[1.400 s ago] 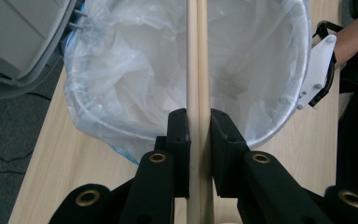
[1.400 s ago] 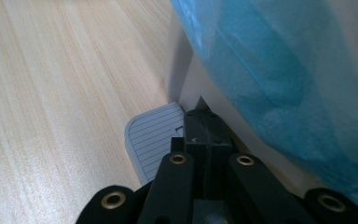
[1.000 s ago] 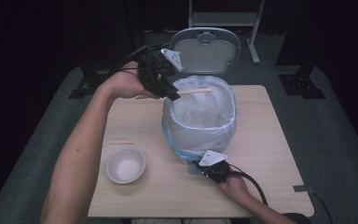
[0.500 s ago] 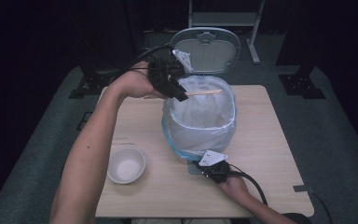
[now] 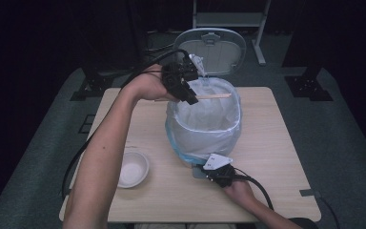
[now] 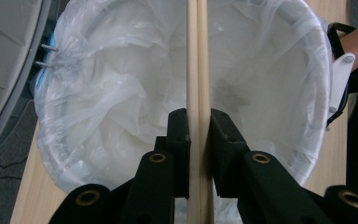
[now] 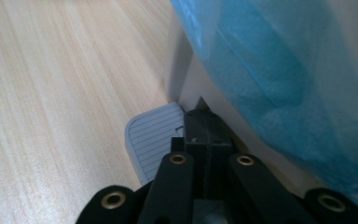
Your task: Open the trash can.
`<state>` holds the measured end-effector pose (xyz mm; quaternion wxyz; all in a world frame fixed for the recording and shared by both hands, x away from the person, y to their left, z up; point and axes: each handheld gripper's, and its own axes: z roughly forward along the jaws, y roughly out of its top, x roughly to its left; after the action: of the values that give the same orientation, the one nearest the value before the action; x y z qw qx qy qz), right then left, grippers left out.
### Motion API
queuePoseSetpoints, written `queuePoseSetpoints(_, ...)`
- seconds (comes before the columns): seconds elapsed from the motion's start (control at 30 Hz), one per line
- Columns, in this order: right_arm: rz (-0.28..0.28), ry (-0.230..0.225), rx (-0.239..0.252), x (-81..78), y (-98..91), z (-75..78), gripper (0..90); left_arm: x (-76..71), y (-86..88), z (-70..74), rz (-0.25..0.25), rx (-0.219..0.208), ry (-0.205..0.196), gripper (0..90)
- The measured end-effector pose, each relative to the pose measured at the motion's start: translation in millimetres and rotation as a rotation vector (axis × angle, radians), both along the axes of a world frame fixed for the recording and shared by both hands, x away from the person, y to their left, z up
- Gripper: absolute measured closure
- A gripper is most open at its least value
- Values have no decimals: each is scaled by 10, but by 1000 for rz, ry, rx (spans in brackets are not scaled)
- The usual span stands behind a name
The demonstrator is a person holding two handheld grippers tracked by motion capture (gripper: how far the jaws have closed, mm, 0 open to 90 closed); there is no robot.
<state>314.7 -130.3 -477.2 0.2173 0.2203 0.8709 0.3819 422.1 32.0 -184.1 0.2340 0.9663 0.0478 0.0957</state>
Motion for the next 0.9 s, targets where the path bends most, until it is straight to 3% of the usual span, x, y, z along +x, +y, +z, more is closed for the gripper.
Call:
queuePoseSetpoints(0.2, -1, 1, -1, -1, 0, 0, 900, 95, -65, -48, 28, -9, 27, 795)
queuePoseSetpoints(0.27, 0, 1, 0, -1, 0, 0, 900, 123, -84, -66, 45, -20, 47, 775)
queuePoseSetpoints(0.3, 0, 0, 0, -1, 0, -1, 900, 128, -91, -74, 50, -23, 55, 711)
queuePoseSetpoints(0.33, 0, 0, 1, -1, 0, -1, 900, 130, -83, -71, 29, -41, 95, 693)
queuePoseSetpoints(0.63, -3, -1, 2, -2, 3, -2, 900, 30, 82, 19, -7, -125, 92, 631)
queuePoseSetpoints(0.9, -3, 1, 2, -4, 4, -2, 900, -109, 257, 58, -28, -132, 73, 595)
